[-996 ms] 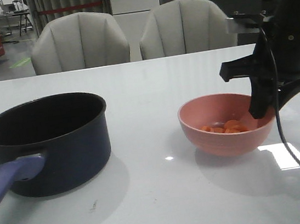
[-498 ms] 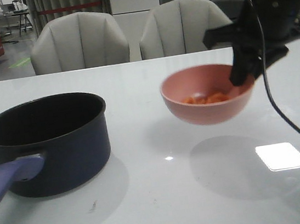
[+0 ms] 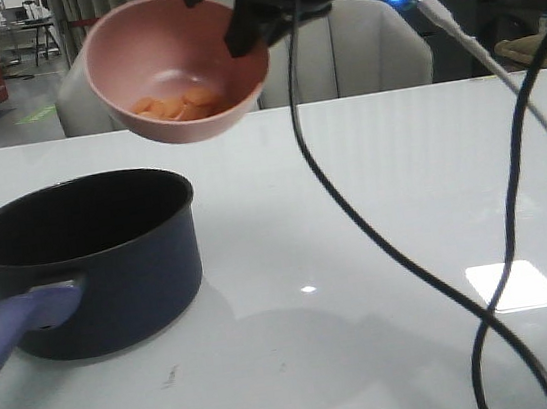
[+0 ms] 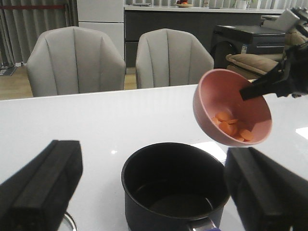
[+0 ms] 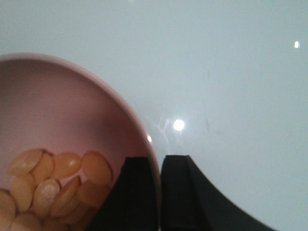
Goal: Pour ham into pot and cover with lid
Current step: 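Lift the pink bowl and carry it over the saucepan with the right gripper, then tilt the pink bowl to pour the orange slices into the saucepan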
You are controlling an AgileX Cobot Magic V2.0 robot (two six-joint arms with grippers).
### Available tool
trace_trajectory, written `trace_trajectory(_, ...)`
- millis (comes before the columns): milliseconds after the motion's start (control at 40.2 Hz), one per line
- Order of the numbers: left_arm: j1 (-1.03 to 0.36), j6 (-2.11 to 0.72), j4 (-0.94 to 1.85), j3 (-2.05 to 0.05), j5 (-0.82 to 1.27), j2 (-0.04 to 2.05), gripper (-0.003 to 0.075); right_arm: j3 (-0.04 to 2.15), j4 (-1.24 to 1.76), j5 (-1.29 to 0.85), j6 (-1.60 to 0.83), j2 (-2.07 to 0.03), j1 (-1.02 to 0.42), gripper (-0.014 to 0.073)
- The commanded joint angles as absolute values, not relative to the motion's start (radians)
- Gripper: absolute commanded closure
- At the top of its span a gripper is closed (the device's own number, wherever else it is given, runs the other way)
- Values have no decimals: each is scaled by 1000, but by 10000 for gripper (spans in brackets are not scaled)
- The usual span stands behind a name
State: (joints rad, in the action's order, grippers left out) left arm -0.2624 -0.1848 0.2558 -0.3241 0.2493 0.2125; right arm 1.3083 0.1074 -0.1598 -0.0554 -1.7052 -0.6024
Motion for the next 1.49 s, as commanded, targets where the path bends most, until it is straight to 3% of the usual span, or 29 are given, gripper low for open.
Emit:
trace_trajectory(0, -269, -180, 268, -350, 164, 220, 84, 1342, 19, 83, -70, -1663, -630, 454)
trace_trajectory(249, -269, -180, 268, -350, 164, 220, 84, 1342, -143, 356, -91, -1748, -682, 454)
trace_trajectory(573, -269, -180, 268, -350, 164, 220, 84, 1341, -127, 535, -394, -1857, -739, 454)
trace_trajectory(996, -269, -180, 268, -350, 164, 220, 84, 1180, 46, 1139, -1039, -1949, -824, 454)
trace_trajectory(1245, -269, -180, 268, -350, 164, 220, 84, 1170, 44, 1286, -1200, -1954, -827, 454)
trace_trajectory(1469, -269, -180, 268, -350, 164, 220, 84, 1170, 26, 1288, -1237, -1965, -827, 454)
